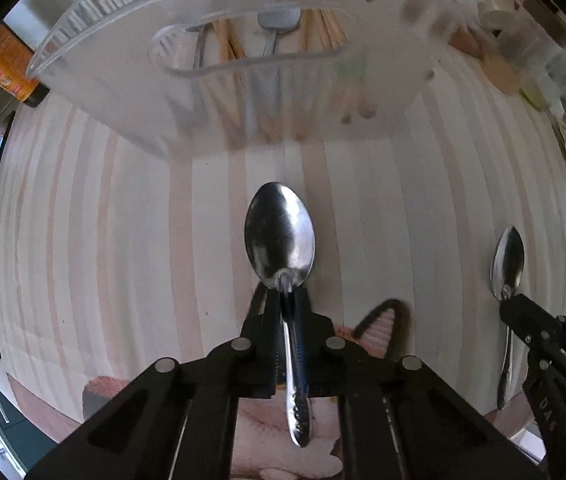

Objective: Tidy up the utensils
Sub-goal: 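Lift both spoons off the mat and move them toward the basket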

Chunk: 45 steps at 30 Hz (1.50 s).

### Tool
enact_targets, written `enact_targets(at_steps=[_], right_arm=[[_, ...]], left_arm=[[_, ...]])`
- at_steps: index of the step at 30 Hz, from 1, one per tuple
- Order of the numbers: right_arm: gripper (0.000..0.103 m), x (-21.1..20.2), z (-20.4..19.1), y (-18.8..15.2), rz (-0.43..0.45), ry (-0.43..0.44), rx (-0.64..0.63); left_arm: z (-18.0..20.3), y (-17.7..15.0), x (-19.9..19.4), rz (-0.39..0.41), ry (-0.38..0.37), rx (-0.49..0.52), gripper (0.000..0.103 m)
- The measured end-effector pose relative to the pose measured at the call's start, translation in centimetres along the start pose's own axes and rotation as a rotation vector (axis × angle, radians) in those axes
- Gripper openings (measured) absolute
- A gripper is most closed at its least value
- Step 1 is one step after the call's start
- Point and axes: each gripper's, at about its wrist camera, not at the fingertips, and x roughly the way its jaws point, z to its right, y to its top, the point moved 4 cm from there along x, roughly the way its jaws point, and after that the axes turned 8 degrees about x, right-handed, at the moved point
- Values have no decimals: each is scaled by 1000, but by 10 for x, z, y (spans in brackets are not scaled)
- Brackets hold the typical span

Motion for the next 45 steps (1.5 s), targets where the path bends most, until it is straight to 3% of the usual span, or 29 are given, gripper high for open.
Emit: enact_targets(at_steps=[7,16,20,26,30,33,34,35,38,40,44,45], right_arm=[[6,2,11,-2,-42,32,40],[6,2,19,0,-57,53,58],[6,4,25,2,-70,89,92],[4,0,29,3,-63,119,111],[0,-13,32,5,-47,144,112],[0,-18,35,5,-47,145,107],[0,-17,35,5,-48,144,111],[0,-17,36,5,-54,143,116],[1,-12,37,7,-67,154,135],[3,-9,39,6,-79,148,134],[5,2,42,6,-101,136,141],[8,3,43,5,-103,133,143]], left_arm=[[3,-16,0,-10,-37,-18,4],[-29,-25,-8,15,-95,-161,4],[-58,-33,-23,44,-103,-179,3],[-71,-28,-44,94,-79,-193,0],[-94,-27,-55,91,-142,-220,1],[-111,-39,-43,30,-189,-256,8],[-113,-42,-37,11,-197,-262,14],[-115,-45,-32,2,-199,-265,22],[-118,-54,-26,0,-202,-258,30],[-114,-53,-22,-2,-194,-237,30],[-96,-36,-20,25,-135,-152,56],[-92,-31,-20,25,-105,-129,57]])
